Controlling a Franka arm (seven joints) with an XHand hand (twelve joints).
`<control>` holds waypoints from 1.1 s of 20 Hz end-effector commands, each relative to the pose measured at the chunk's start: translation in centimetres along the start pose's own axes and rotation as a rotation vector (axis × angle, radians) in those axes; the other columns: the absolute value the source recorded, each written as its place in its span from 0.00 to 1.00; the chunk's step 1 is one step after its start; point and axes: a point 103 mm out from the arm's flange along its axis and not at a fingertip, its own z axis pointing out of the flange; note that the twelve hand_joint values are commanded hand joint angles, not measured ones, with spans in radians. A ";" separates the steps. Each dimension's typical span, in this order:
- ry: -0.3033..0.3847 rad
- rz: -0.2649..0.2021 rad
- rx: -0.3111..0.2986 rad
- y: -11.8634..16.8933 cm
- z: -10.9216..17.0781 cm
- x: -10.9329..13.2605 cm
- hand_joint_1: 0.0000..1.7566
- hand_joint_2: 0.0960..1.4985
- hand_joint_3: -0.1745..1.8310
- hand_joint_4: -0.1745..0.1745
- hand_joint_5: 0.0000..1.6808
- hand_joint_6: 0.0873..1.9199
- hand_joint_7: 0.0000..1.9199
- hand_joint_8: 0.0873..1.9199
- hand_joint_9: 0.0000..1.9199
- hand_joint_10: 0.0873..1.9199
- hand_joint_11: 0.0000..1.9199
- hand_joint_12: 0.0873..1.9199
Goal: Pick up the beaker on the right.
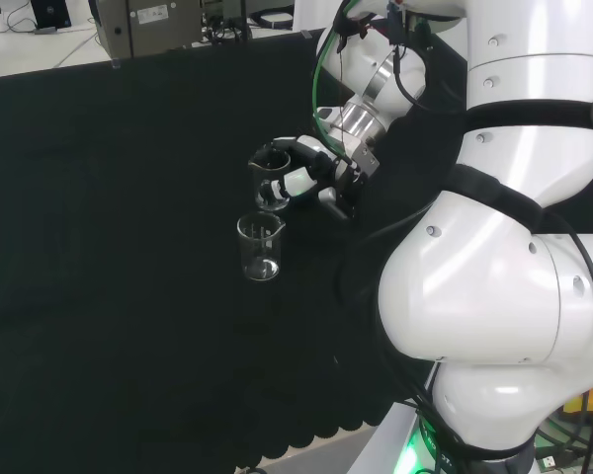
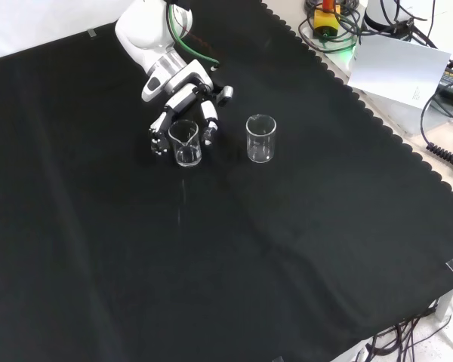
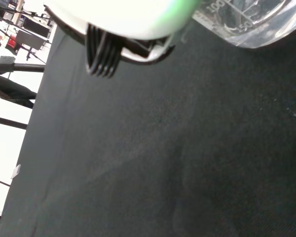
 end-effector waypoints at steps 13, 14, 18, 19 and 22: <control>0.048 -0.033 0.031 0.2 1.3 0.5 0.63 0.32 0.42 0.56 0.17 0.39 0.12 0.30 0.19 0.27 0.02 0.68; 0.051 -0.032 0.032 0.2 1.3 0.6 0.63 0.32 0.42 0.55 0.17 0.38 0.12 0.30 0.19 0.27 0.02 0.67; 0.063 -0.035 0.035 0.3 1.5 0.7 0.64 0.32 0.42 0.54 0.19 0.38 0.12 0.31 0.20 0.27 0.04 0.67; 0.068 -0.034 0.037 0.3 1.6 0.7 0.64 0.32 0.42 0.54 0.19 0.38 0.12 0.31 0.20 0.27 0.04 0.66; 0.073 -0.021 0.027 0.4 1.7 0.5 0.65 0.32 0.42 0.52 0.22 0.41 0.13 0.31 0.21 0.27 0.07 0.65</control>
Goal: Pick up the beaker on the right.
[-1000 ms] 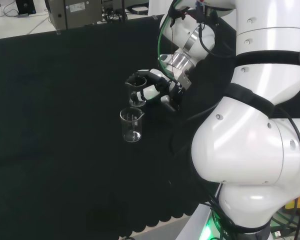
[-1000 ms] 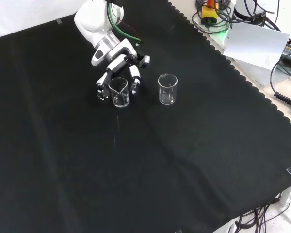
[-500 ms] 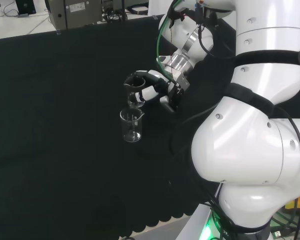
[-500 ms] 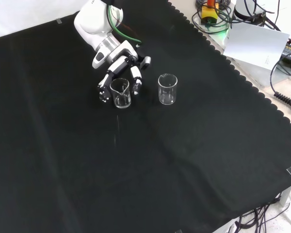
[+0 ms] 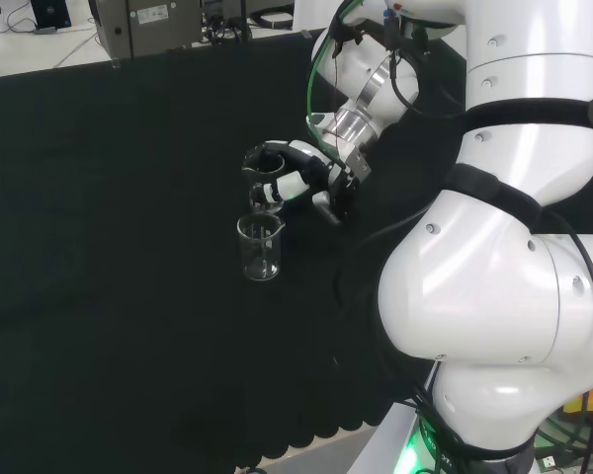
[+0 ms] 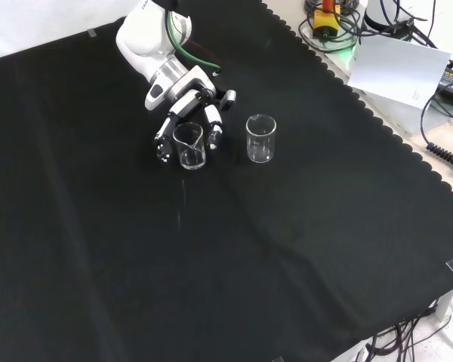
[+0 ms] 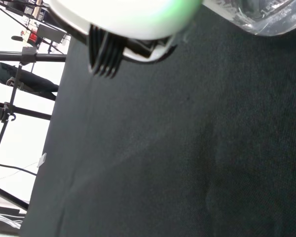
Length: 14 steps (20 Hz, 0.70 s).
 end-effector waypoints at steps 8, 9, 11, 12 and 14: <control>0.024 0.076 -0.135 0.5 0.3 0.0 0.70 0.57 0.26 0.05 0.62 0.44 0.44 0.39 0.46 0.24 0.41 0.49; 0.027 0.076 -0.157 0.5 0.3 0.0 0.74 0.60 0.19 0.03 0.65 0.43 0.52 0.39 0.51 0.25 0.46 0.46; 0.026 0.070 -0.182 0.5 0.0 0.2 0.78 0.63 0.12 0.06 0.71 0.38 0.61 0.34 0.61 0.19 0.52 0.43; 0.027 0.067 -0.192 0.5 -0.2 0.4 0.79 0.63 0.10 0.10 0.73 0.35 0.64 0.31 0.65 0.13 0.53 0.41; 0.018 0.052 -0.222 0.4 -0.8 1.0 0.80 0.62 0.09 0.15 0.73 0.34 0.67 0.27 0.72 0.02 0.57 0.39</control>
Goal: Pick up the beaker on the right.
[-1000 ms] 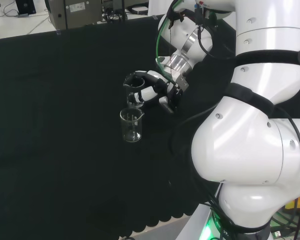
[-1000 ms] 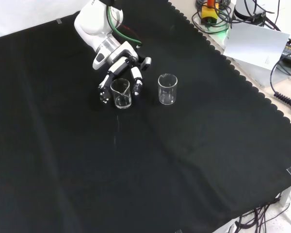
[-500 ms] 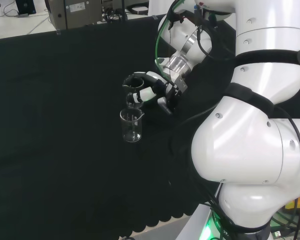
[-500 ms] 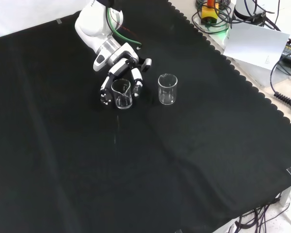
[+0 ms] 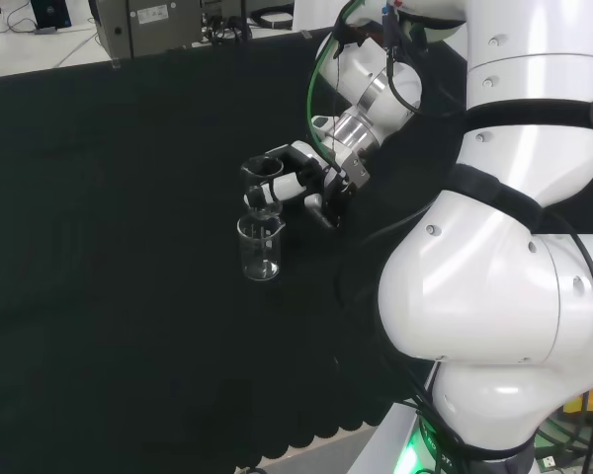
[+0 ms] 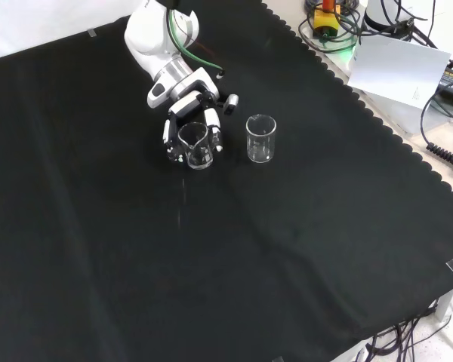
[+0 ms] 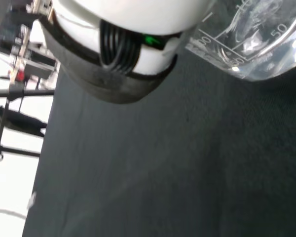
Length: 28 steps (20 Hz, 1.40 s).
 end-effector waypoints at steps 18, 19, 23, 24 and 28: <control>-0.242 -0.081 -0.144 -0.3 -5.2 5.4 0.83 0.67 0.00 0.00 0.71 0.28 0.72 0.24 0.79 0.00 0.62 0.39; -0.264 -0.080 -0.140 -0.3 -5.5 5.5 0.85 0.67 0.00 0.00 0.70 0.30 0.70 0.26 0.79 0.00 0.60 0.43; -0.338 -0.051 -0.111 -0.6 -7.7 5.9 0.87 0.67 0.00 0.00 0.69 0.30 0.69 0.28 0.80 0.00 0.58 0.45; -0.348 -0.047 -0.105 -0.7 -8.2 6.0 0.87 0.67 0.00 0.00 0.70 0.30 0.69 0.28 0.80 0.00 0.58 0.45; -0.396 -0.039 -0.098 -1.7 -10.3 6.4 0.87 0.66 0.00 0.00 0.71 0.26 0.71 0.25 0.81 0.00 0.58 0.42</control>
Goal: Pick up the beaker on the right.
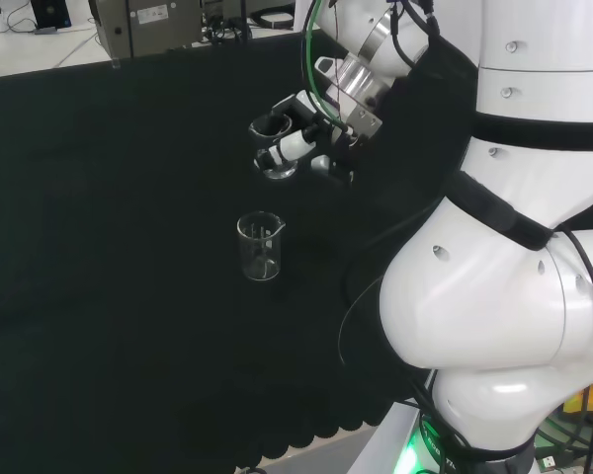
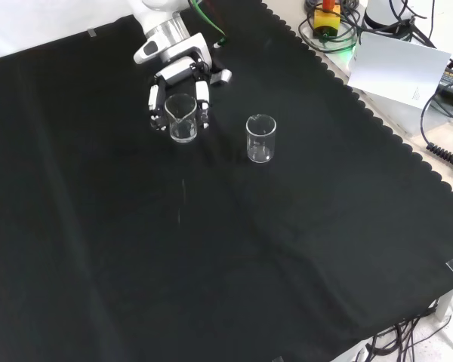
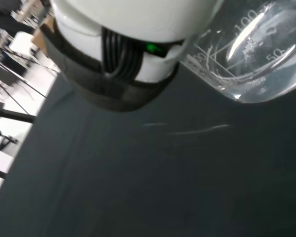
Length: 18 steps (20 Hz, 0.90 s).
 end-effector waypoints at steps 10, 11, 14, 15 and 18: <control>-0.208 0.025 0.083 -4.4 -7.6 0.0 0.87 0.65 0.00 0.00 0.73 0.23 0.72 0.22 0.82 0.00 0.59 0.40; -0.215 0.027 0.087 -4.8 -7.8 0.0 0.87 0.65 0.00 0.00 0.73 0.23 0.72 0.22 0.82 0.00 0.59 0.40; -0.231 0.016 0.100 -6.2 -8.1 0.1 0.87 0.63 0.04 0.00 0.74 0.24 0.70 0.23 0.81 0.00 0.58 0.39; -0.234 0.016 0.102 -6.6 -8.2 0.1 0.87 0.63 0.04 0.00 0.74 0.24 0.70 0.23 0.81 0.00 0.58 0.39; -0.246 0.013 0.106 -7.8 -8.2 0.5 0.89 0.62 0.03 0.14 0.76 0.23 0.71 0.22 0.81 0.00 0.59 0.39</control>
